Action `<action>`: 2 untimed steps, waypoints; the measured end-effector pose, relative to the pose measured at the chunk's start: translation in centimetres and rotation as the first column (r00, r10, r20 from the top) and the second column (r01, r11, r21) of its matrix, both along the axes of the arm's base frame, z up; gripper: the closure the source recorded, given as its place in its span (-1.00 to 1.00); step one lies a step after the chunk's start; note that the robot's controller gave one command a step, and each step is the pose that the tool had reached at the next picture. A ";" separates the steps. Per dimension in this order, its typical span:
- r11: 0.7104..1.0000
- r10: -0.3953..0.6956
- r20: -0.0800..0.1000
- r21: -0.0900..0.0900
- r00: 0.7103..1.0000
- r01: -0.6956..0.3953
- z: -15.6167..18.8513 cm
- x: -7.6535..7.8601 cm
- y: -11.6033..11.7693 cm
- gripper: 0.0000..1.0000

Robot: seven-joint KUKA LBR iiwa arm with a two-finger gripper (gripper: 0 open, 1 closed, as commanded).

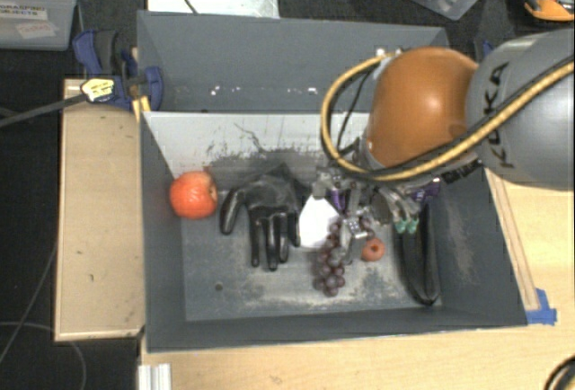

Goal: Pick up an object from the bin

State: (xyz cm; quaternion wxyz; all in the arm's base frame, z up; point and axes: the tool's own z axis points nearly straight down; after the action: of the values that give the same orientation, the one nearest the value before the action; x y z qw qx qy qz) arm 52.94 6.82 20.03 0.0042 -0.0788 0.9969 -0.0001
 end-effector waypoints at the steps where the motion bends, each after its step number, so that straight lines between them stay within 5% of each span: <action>1: 1.000 -0.031 0.004 0.002 1.000 0.031 -0.2 -0.5 -0.1 -1.00; 2: 1.000 0.010 0.012 0.002 1.000 -0.010 -11.3 4.6 -0.5 -1.00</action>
Offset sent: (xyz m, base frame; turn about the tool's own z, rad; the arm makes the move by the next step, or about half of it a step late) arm 0.0525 -0.0064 -0.1303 -0.0234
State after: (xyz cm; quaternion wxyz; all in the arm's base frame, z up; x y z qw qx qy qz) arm 57.55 6.31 8.68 0.0100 -0.0838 0.9964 0.0007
